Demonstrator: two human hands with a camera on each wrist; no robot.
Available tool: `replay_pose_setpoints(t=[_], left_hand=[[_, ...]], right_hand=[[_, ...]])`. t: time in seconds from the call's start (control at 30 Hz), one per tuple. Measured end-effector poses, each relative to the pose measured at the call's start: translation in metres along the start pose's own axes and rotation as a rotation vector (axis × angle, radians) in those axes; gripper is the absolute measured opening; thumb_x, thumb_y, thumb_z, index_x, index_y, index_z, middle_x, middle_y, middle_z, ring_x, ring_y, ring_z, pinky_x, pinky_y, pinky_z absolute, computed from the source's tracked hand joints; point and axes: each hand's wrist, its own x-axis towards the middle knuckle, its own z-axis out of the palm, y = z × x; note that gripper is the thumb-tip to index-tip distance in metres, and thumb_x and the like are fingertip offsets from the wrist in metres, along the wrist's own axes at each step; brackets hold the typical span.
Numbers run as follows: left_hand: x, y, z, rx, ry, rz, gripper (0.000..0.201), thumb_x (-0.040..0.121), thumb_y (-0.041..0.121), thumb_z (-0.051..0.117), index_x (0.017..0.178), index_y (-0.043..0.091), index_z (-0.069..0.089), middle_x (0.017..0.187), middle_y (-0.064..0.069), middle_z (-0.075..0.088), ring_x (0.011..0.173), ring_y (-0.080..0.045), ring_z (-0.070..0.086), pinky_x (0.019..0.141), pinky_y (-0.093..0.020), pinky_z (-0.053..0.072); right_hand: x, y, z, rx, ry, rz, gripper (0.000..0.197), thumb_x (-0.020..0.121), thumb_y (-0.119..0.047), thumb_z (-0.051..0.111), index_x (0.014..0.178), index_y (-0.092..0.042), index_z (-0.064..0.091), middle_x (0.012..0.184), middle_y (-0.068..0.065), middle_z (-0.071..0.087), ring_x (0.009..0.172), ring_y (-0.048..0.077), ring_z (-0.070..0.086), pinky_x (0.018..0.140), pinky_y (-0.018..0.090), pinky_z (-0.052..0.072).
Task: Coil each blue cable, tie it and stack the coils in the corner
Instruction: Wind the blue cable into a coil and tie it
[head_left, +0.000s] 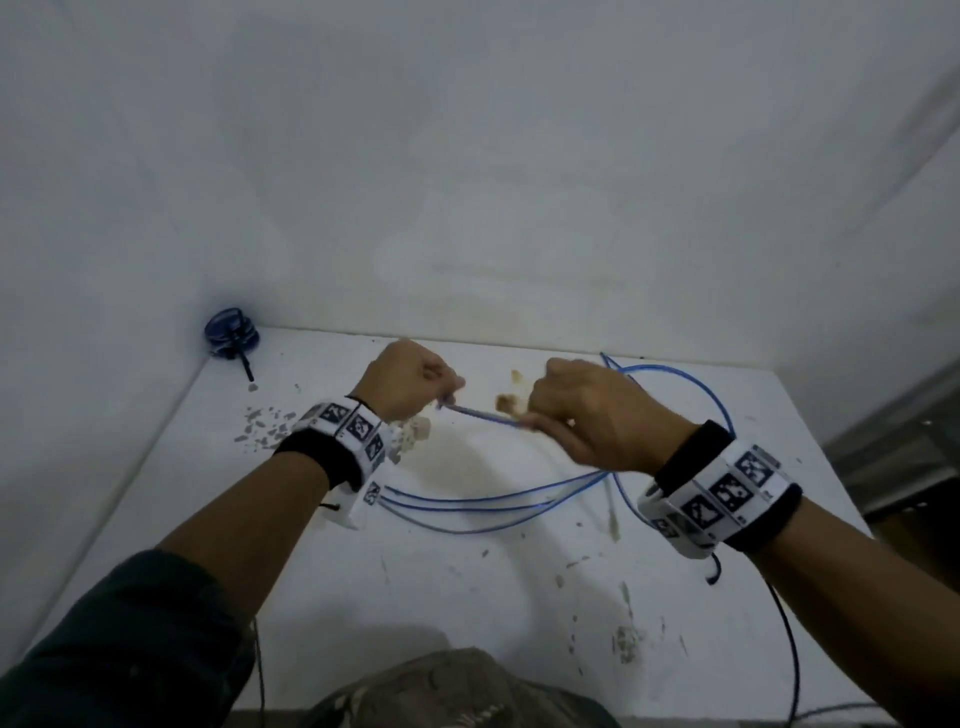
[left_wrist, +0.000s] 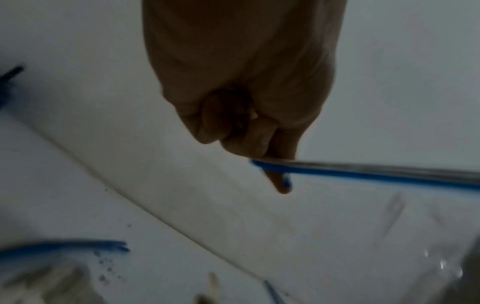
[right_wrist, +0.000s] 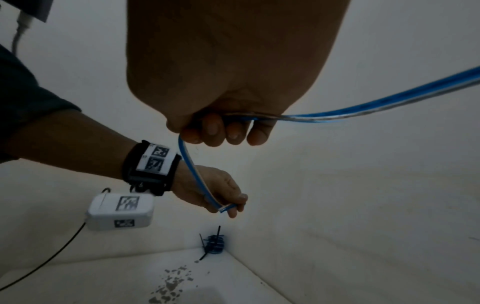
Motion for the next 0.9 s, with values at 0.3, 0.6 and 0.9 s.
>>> replay_pose_setpoints(t=[0.3, 0.6, 0.9], left_hand=[[-0.026, 0.055, 0.019, -0.299, -0.365, 0.139, 0.038, 0.103, 0.013, 0.046, 0.079, -0.007, 0.067, 0.062, -0.009, 0.063, 0.057, -0.010, 0.056, 0.066, -0.019, 0.044], [-0.025, 0.053, 0.030, -0.695, -0.284, -0.101, 0.037, 0.107, 0.015, 0.032, 0.077, 0.009, 0.054, 0.054, 0.009, 0.042, 0.049, -0.005, 0.028, 0.045, -0.017, 0.021], [-0.019, 0.053, 0.038, -0.821, -0.144, -0.192, 0.035, 0.107, 0.015, 0.032, 0.078, 0.010, 0.051, 0.060, 0.002, 0.047, 0.051, -0.010, 0.028, 0.044, -0.019, 0.026]], right_hand=[[-0.013, 0.085, 0.019, 0.000, -0.120, 0.468, 0.044, 0.104, -0.040, 0.036, 0.061, -0.032, 0.031, 0.058, -0.010, 0.037, 0.067, 0.020, 0.036, 0.067, 0.039, 0.038], [-0.023, 0.067, 0.061, 0.476, -0.026, 0.829, 0.049, 0.107, -0.031, 0.036, 0.070, -0.014, 0.063, 0.063, -0.006, 0.058, 0.063, 0.013, 0.055, 0.069, 0.029, 0.038], [0.007, 0.011, 0.051, 1.081, 0.496, 0.740, 0.031, 0.099, -0.015, 0.057, 0.129, -0.015, 0.051, 0.095, 0.013, 0.071, 0.071, 0.020, 0.066, 0.063, 0.032, 0.054]])
